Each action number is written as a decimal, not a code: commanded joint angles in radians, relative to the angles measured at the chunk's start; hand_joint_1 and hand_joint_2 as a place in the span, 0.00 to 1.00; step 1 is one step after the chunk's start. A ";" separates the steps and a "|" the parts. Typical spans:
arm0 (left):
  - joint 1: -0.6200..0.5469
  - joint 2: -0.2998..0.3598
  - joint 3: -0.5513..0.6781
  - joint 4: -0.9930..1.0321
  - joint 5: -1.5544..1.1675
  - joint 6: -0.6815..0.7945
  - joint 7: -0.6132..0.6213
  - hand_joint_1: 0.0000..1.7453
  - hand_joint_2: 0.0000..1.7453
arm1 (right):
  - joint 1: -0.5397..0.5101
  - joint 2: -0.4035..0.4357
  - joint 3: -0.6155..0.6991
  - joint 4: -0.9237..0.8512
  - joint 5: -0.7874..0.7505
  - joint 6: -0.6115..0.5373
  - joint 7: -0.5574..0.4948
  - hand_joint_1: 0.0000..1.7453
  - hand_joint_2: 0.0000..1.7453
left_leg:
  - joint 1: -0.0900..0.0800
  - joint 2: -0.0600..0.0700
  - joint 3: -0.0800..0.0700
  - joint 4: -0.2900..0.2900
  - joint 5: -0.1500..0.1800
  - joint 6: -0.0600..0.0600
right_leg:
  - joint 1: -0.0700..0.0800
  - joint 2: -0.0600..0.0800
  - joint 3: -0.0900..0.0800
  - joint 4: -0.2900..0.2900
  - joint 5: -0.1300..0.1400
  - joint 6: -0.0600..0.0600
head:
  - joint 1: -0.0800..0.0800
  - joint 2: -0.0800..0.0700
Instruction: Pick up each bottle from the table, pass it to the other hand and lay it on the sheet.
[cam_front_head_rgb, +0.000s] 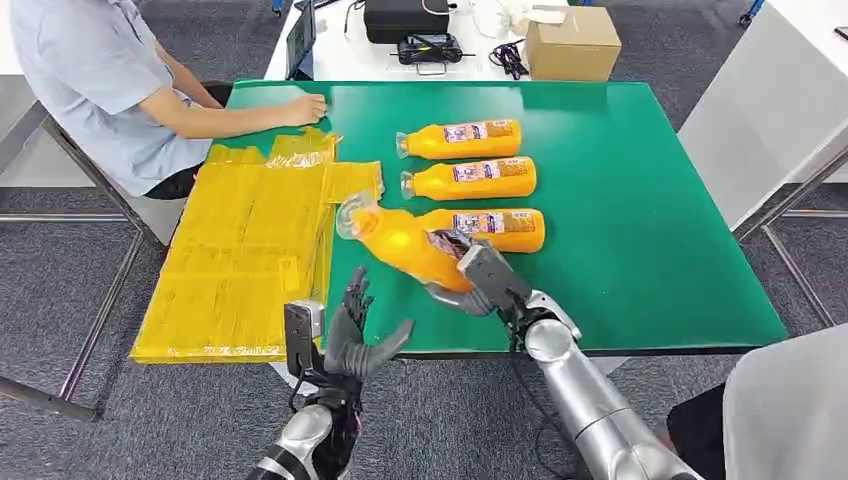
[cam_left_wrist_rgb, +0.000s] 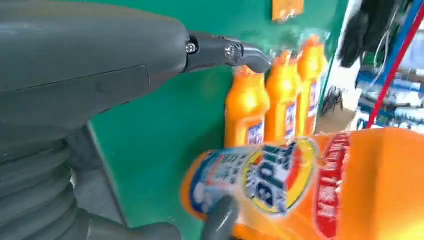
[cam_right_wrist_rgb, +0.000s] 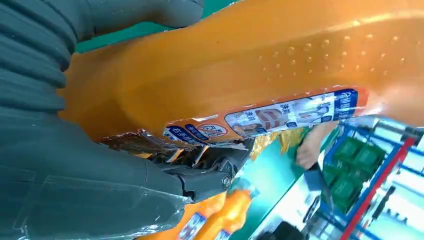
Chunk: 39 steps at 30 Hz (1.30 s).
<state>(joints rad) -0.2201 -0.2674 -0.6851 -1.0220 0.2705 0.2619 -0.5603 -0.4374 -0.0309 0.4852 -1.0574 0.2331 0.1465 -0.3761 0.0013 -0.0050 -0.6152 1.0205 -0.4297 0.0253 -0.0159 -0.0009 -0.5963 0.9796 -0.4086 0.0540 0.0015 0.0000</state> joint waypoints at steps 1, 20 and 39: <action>-0.056 -0.015 0.054 0.006 -0.027 0.139 -0.102 0.00 1.00 | -0.044 0.011 0.133 0.013 0.009 0.005 0.001 1.00 1.00 | 0.000 0.002 0.001 0.000 -0.001 -0.001 | 0.000 0.002 0.000 0.000 0.000 -0.001 | 0.000 0.000; -0.021 0.002 0.031 -0.066 0.174 -0.082 0.032 0.00 1.00 | -0.065 -0.009 0.196 -0.032 0.090 -0.049 0.035 1.00 1.00 | 0.000 0.002 0.003 0.000 -0.002 -0.001 | 0.000 0.001 0.003 0.001 -0.002 -0.002 | 0.000 0.000; -0.057 -0.027 0.092 -0.074 0.133 -0.002 -0.032 0.00 1.00 | -0.137 0.037 0.249 0.025 0.104 -0.038 0.070 1.00 1.00 | 0.000 0.001 0.002 0.000 -0.001 -0.001 | 0.000 0.001 0.001 0.000 -0.001 -0.002 | 0.000 0.000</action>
<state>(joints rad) -0.2318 -0.2853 -0.6367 -1.1391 0.3674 0.2987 -0.6119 -0.5012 -0.0038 0.6664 -1.0895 0.3555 0.0866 -0.3025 0.0013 -0.0051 -0.6160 1.0206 -0.4296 0.0253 -0.0160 -0.0010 -0.5970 0.9798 -0.4086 0.0540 0.0011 0.0000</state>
